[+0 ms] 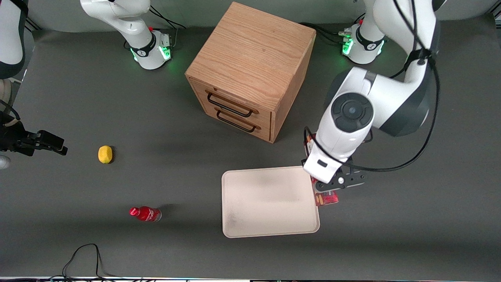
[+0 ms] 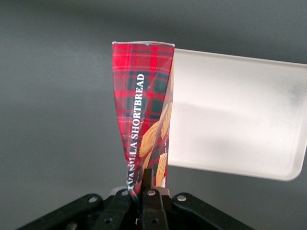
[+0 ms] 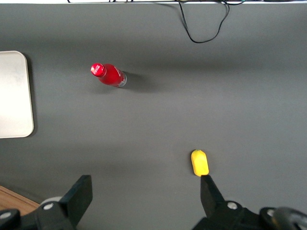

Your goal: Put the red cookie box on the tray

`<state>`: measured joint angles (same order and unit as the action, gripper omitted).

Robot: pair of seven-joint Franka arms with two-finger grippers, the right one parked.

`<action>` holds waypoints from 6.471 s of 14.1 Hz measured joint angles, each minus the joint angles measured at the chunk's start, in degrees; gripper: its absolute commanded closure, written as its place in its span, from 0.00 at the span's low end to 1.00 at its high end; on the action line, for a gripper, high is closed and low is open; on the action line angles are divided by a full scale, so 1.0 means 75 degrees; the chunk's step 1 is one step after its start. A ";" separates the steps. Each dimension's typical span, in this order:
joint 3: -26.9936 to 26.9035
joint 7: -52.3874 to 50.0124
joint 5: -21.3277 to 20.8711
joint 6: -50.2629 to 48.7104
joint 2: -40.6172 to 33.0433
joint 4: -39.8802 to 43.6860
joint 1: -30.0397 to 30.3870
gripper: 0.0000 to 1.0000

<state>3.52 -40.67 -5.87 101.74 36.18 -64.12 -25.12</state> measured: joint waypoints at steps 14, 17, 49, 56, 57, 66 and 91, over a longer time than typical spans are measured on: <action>-0.0026 -0.0748 -0.0896 0.2335 0.1442 -0.0672 -0.0142 1.00; -0.0029 -0.0750 -0.0957 0.2706 0.1667 -0.0754 -0.0142 1.00; 0.0018 0.0882 -0.0568 -0.0002 -0.1742 -0.0566 0.0271 0.00; 0.0249 0.2967 -0.0250 -0.0673 -0.2864 -0.1089 0.1162 0.00; 0.0252 0.3209 -0.0172 -0.0665 -0.3002 -0.1262 0.1345 0.00; 0.0236 0.4349 0.0374 -0.0674 -0.4444 -0.2742 0.2950 0.00; 0.0002 0.4738 0.0600 -0.0852 -0.5032 -0.3477 0.3292 0.00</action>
<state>3.53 -5.14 -1.38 95.35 -1.56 -90.20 -0.43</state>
